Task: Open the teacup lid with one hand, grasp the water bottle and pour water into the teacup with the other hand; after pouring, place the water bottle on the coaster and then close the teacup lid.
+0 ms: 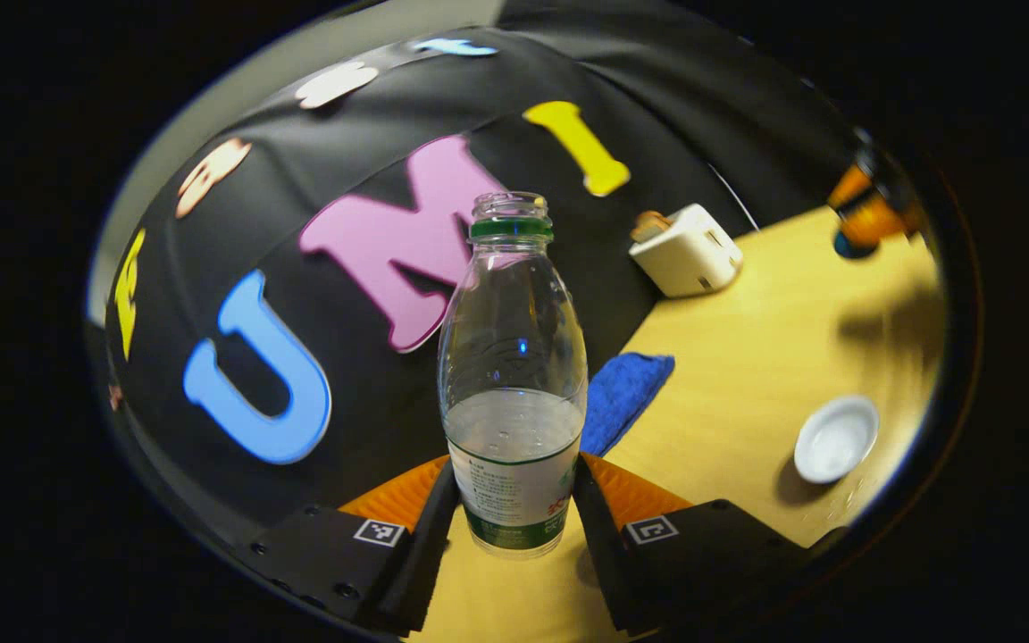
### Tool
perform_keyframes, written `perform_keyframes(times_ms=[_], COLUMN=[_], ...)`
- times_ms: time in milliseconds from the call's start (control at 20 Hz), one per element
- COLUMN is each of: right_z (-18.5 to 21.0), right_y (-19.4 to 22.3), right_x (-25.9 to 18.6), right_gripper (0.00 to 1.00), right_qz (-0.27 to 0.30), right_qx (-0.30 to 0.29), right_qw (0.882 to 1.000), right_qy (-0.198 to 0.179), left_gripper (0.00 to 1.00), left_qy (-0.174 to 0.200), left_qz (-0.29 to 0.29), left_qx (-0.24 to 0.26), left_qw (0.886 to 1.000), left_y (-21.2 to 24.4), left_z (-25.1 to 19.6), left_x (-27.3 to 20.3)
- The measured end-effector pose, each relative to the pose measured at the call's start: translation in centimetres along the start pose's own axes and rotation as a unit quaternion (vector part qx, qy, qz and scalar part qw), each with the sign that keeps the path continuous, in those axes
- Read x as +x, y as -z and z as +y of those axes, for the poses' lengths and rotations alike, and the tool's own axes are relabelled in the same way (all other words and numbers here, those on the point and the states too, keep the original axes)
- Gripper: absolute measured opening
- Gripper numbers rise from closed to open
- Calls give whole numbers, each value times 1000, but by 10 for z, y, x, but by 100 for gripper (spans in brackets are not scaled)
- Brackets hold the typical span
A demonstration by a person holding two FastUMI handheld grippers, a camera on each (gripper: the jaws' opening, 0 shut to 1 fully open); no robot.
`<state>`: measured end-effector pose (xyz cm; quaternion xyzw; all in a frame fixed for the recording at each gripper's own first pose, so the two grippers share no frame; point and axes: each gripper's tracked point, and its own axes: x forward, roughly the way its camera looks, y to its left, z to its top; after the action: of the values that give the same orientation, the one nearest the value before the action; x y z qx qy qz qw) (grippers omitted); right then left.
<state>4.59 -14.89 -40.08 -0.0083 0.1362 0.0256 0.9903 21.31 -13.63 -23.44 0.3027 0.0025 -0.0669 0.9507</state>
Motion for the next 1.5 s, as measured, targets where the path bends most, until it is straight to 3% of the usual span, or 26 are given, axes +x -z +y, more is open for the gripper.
perform_keyframes(times_ms=[100,150,200,250,300,550,750,900,1150,1450,1500], right_z=[6,7,10,12,15,30,40,45,52,59,62], right_y=[-3,-5,-6,-8,-10,-18,-23,-24,-23,-23,-24], right_x=[1,1,2,4,5,6,7,7,5,5,4], right_gripper=[26,36,36,26,26,28,36,26,26,26,31], right_qz=[-1,-1,-2,-2,-3,-6,-7,-7,-5,-6,-6], right_qx=[6,8,10,11,12,16,15,14,15,21,22], right_qw=[1000,1000,1000,1000,1000,1000,1000,1000,1000,1000,1000], right_qy=[2,3,4,4,4,-1,-5,-8,-11,-15,-17], left_gripper=[75,75,75,75,75,75,76,76,78,84,90], left_qy=[18,26,36,42,42,-7,-38,-40,-44,-14,-11], left_qz=[-8,-8,-7,-6,-2,33,49,58,80,82,82], left_qx=[-84,-123,-161,-200,-235,-326,-346,-347,-361,-340,-338], left_qw=[996,992,986,979,971,945,936,935,928,937,937], left_y=[5,13,20,29,38,84,110,121,140,139,138], left_z=[6,4,1,-2,-3,-1,-9,-18,-25,-37,-38], left_x=[9,14,16,17,19,28,31,38,42,41,40])
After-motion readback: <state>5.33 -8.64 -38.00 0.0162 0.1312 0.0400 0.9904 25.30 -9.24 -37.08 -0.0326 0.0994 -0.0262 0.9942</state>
